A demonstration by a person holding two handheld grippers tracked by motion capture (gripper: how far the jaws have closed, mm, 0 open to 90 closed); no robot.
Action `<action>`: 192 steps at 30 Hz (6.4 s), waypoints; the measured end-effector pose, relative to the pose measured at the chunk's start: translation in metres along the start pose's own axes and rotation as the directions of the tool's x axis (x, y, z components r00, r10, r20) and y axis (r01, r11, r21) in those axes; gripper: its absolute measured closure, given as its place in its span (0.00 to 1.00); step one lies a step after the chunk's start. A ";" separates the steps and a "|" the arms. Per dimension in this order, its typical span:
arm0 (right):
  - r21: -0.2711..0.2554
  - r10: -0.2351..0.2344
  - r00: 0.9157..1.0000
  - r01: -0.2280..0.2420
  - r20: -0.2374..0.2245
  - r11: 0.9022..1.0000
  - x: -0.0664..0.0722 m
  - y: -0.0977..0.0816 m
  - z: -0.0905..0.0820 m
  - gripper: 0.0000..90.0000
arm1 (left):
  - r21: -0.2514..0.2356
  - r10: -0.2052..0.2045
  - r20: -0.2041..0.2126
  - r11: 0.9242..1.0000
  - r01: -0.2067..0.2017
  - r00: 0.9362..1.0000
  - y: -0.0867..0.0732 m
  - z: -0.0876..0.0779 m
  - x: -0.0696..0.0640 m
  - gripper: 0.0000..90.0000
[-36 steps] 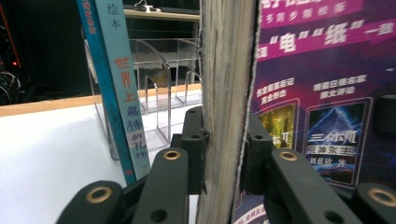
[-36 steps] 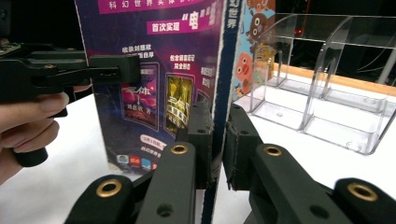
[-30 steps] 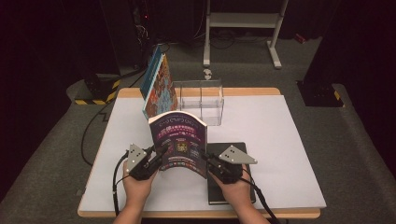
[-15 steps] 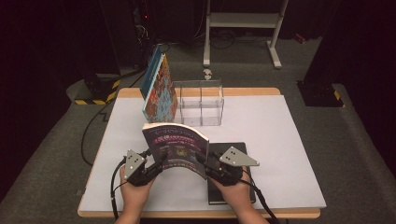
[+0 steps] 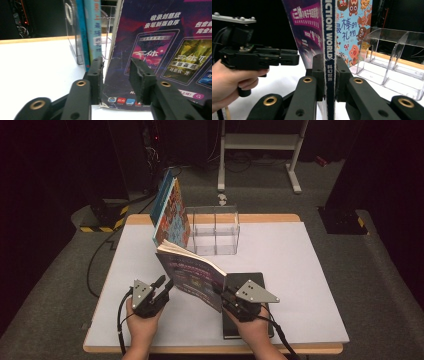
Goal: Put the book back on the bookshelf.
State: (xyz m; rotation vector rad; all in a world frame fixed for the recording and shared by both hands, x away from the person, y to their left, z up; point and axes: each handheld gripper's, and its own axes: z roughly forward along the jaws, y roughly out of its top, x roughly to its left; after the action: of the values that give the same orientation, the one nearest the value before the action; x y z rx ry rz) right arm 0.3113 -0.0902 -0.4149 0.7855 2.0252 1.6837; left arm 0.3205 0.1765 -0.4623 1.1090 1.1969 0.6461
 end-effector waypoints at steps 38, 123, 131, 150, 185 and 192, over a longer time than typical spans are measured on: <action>-0.044 -0.045 0.998 0.047 0.035 0.998 0.005 0.002 0.013 0.93 | 0.115 -0.082 0.055 0.991 0.075 0.995 -0.030 0.088 -0.033 0.73; 0.073 -0.032 0.999 0.032 -0.006 0.997 0.015 -0.043 0.006 0.80 | -0.006 0.066 0.252 0.998 -0.067 0.965 0.012 0.005 -0.119 0.30; 0.074 -0.039 0.999 0.042 -0.037 0.996 0.017 -0.042 0.002 0.76 | -0.028 0.104 0.257 0.995 -0.101 0.961 0.012 -0.003 -0.120 0.44; 0.073 -0.019 0.999 0.016 0.039 0.997 -0.035 -0.046 -0.046 0.69 | -0.076 0.135 0.209 0.990 -0.122 0.969 0.017 -0.023 -0.103 0.74; 0.063 0.047 0.995 -0.052 0.084 0.997 -0.050 -0.050 -0.052 0.70 | -0.016 0.094 0.161 0.996 -0.093 0.983 0.036 0.011 -0.075 0.92; 0.056 0.054 0.995 -0.059 0.085 0.997 -0.052 -0.050 -0.053 0.70 | -0.045 0.129 0.176 0.991 -0.123 0.976 0.037 0.019 -0.083 0.93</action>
State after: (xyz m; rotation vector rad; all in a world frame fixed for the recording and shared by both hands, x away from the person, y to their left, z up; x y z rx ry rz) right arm 0.3097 -0.1700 -0.4554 0.9251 2.0207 1.6008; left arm 0.3199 0.1116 -0.3963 1.1953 0.9645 0.6469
